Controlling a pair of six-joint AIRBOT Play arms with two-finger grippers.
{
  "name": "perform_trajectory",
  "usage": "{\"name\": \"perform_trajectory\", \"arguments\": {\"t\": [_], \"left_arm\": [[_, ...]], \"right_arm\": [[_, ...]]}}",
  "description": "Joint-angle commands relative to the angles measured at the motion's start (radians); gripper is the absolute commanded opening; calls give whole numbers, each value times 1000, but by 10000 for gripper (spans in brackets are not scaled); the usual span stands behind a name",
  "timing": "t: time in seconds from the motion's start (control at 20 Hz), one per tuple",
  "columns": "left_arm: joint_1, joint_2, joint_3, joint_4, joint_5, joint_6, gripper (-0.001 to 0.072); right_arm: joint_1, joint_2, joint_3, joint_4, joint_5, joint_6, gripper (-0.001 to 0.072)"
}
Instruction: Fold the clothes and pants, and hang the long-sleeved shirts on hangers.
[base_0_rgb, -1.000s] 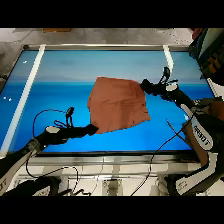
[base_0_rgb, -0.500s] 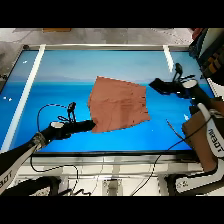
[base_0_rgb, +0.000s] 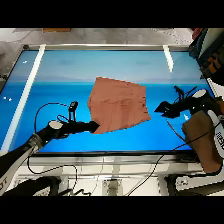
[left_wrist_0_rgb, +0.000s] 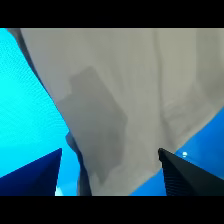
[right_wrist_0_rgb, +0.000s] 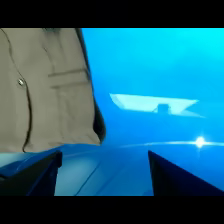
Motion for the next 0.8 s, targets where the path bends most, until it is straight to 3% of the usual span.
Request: {"name": "perform_trajectory", "arguments": {"t": [0.0,0.15,0.35,0.5,0.6,0.65,0.75], "left_arm": [[26,42,1,47,-36,0,707],[91,56,1,47,-116,-18,707],[192,56,1,138,-249,-38,707],[237,56,0,177,-314,-63,706],[238,49,0,177,-320,-76,706],[235,42,0,177,-320,-82,705],[225,19,0,176,-320,-105,705]], "right_arm": [[13,-45,-62,34,-10,21,614],[47,-122,-61,167,-14,21,612],[111,-156,-61,190,-127,11,585],[136,-156,-61,193,-179,-7,356],[136,-156,-61,192,-188,-7,59],[137,-154,-61,192,-187,-8,23],[137,-150,-61,196,-178,-8,22]]}}
